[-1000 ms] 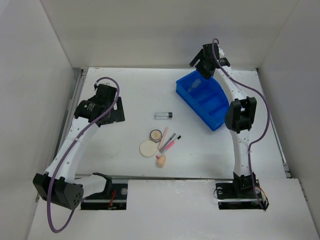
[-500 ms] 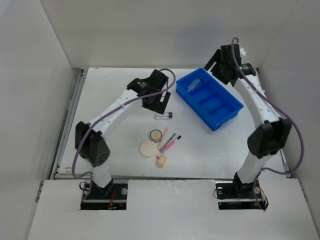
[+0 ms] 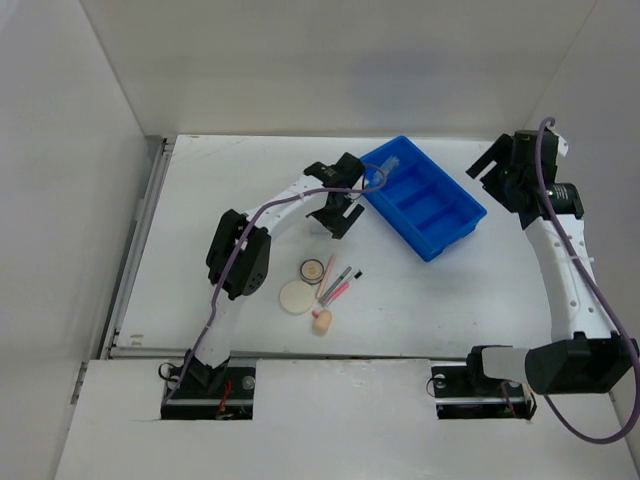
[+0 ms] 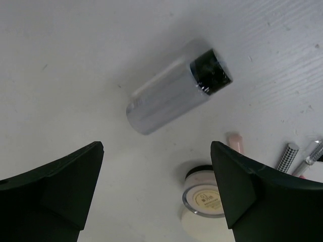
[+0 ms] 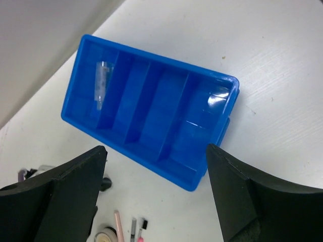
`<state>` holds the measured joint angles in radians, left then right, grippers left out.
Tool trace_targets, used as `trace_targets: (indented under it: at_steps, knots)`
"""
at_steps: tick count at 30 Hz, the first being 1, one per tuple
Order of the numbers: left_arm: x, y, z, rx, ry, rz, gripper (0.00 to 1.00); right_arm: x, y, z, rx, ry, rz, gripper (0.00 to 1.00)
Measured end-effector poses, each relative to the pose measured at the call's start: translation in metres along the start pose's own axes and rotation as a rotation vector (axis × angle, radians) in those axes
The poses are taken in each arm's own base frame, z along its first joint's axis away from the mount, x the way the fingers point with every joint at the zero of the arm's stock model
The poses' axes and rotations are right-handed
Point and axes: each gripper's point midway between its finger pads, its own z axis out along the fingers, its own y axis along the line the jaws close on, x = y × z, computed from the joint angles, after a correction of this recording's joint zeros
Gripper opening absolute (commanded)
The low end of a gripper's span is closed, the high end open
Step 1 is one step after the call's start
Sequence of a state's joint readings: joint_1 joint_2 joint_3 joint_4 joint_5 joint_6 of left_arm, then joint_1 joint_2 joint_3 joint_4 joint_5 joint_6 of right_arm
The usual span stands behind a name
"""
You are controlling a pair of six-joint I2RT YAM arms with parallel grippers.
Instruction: Organize the makeup
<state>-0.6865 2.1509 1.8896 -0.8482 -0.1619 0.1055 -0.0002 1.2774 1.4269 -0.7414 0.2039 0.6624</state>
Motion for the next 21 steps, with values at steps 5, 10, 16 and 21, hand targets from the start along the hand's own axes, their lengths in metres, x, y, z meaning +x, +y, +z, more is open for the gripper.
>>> trace_targets:
  at_steps: [5,10,16,21]
  knots:
    - [-0.013,-0.001,0.016,0.006,-0.019,0.037,0.88,0.011,-0.010,-0.006,0.016,0.032,-0.029,0.85]
    - [-0.016,-0.003,0.034,0.028,-0.004,0.059,0.88,0.012,-0.015,-0.007,0.025,0.037,-0.047,0.85]
    - [-0.009,-0.002,0.059,0.060,0.043,0.049,0.78,0.014,-0.019,-0.008,0.037,0.046,-0.054,0.85]
    - [-0.014,0.007,0.061,0.067,0.033,0.019,0.54,0.014,-0.020,-0.008,0.038,0.048,-0.064,0.85]
